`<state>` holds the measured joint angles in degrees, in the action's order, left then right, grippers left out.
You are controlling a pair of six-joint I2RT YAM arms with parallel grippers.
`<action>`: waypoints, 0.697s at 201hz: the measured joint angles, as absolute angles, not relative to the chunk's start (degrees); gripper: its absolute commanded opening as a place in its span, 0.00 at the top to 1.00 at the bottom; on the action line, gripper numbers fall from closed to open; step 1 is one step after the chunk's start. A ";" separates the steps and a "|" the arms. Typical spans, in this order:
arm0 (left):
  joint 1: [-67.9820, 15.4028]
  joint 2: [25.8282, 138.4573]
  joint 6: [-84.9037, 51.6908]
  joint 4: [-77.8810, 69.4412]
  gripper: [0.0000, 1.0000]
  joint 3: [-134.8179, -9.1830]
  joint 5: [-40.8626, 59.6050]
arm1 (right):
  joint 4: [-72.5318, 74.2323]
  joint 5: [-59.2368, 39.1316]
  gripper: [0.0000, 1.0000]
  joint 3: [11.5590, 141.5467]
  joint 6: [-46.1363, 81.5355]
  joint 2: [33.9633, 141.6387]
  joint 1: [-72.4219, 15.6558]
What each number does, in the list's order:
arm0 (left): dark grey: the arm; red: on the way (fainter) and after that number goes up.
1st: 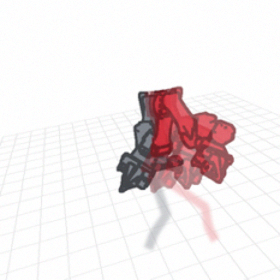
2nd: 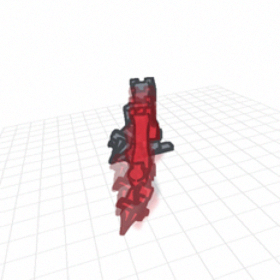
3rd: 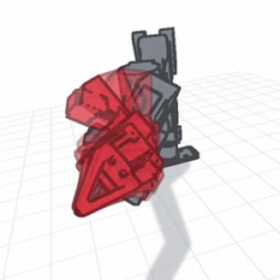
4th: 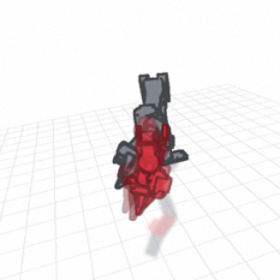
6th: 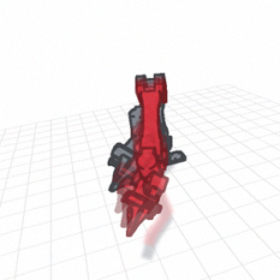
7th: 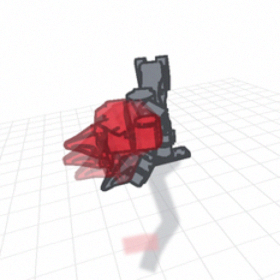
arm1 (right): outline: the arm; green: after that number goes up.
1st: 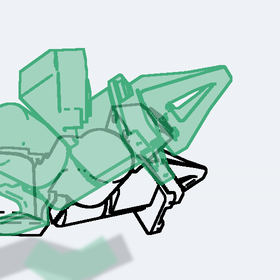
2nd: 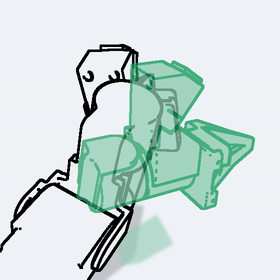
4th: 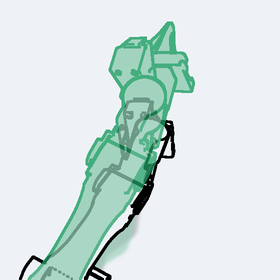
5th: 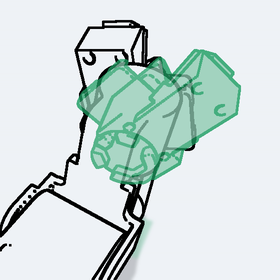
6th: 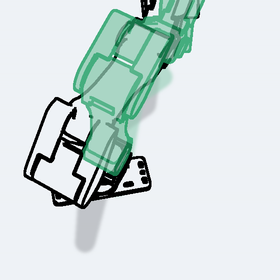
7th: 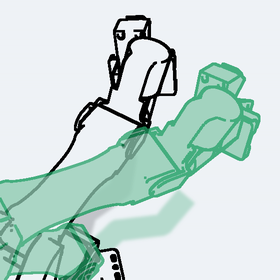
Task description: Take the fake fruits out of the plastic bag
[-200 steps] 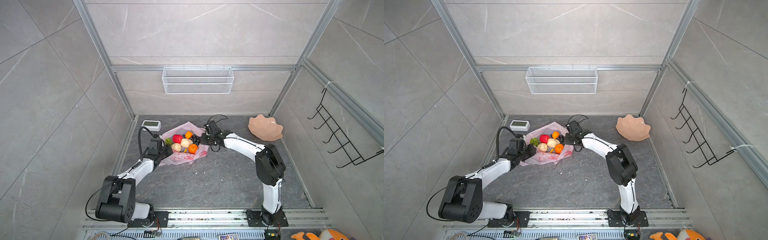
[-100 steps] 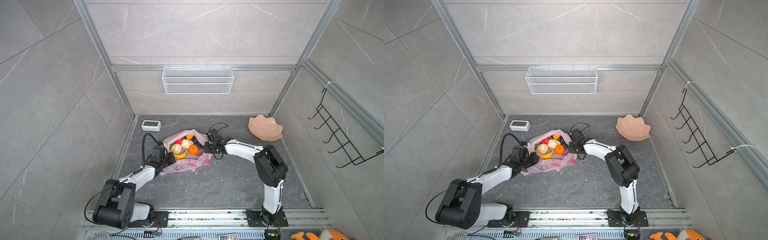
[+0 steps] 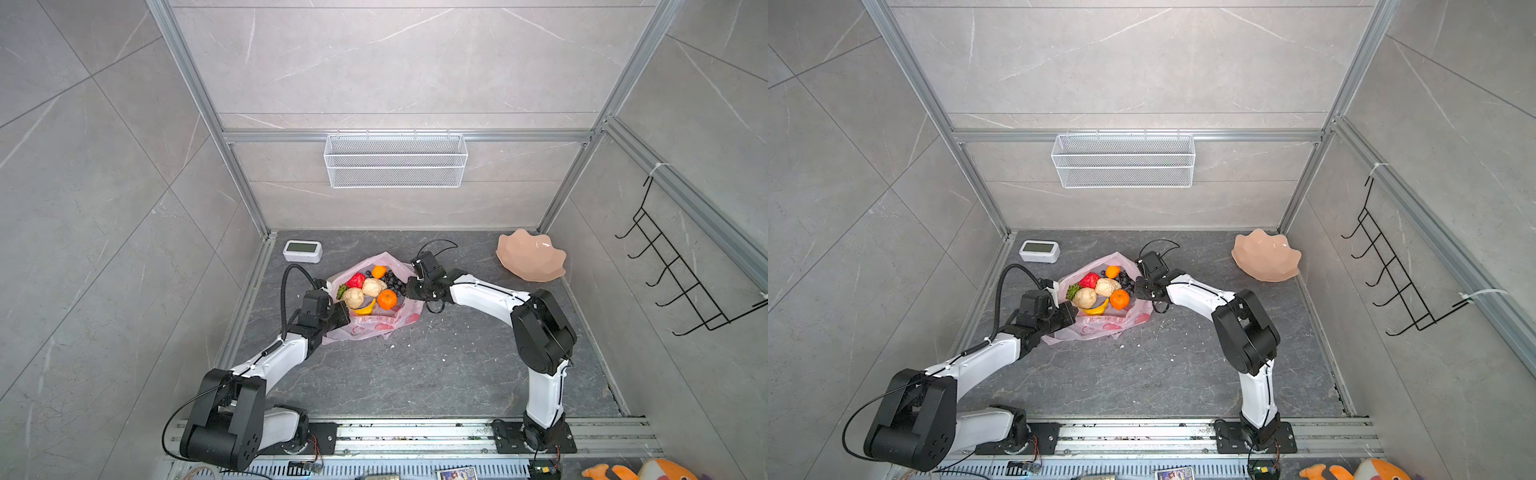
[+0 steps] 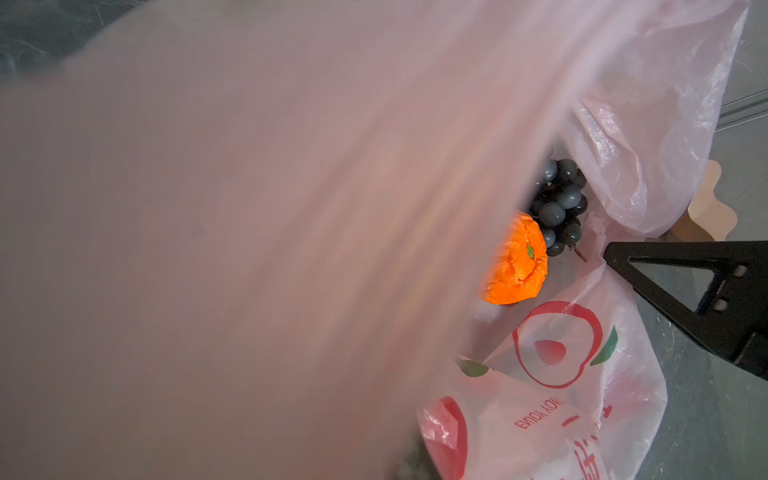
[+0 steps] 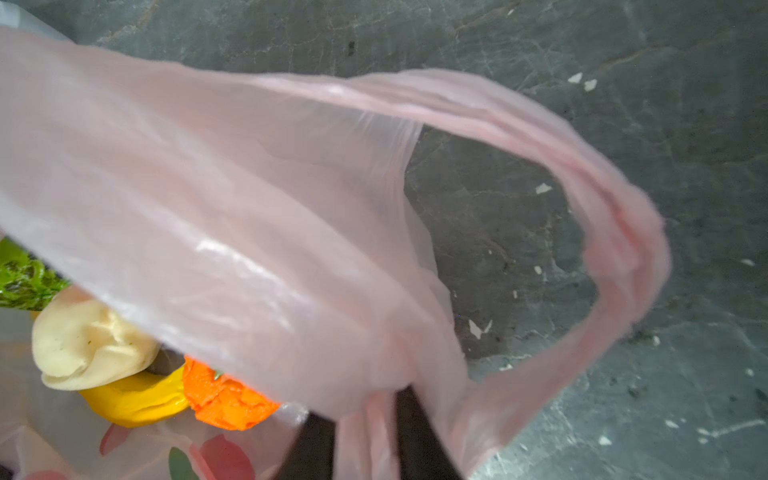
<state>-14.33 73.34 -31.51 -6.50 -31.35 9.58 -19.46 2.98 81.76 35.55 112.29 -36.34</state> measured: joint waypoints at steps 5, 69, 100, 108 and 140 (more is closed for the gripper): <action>-14.33 73.34 -31.46 -6.50 1.00 -31.35 9.58 | -19.79 3.11 0.38 81.73 35.31 111.79 -36.34; -14.33 73.34 -31.46 -6.50 1.00 -31.35 10.17 | -21.89 2.85 0.20 73.91 34.98 91.50 -29.17; -14.33 73.32 -31.44 -6.52 1.00 -31.35 11.14 | -22.63 5.21 0.19 68.31 37.34 82.43 -18.24; -14.33 73.32 -31.46 -6.52 1.00 -31.35 11.16 | -22.68 5.37 0.19 67.02 38.50 81.17 -15.18; -14.33 73.30 -31.46 -6.52 1.00 -31.35 11.31 | -21.89 4.82 0.21 61.54 44.38 79.68 -2.61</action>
<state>-14.33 73.30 -31.46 -6.52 -31.35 11.31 -21.89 4.82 61.54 44.38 79.68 -2.61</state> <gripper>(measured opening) 0.054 0.798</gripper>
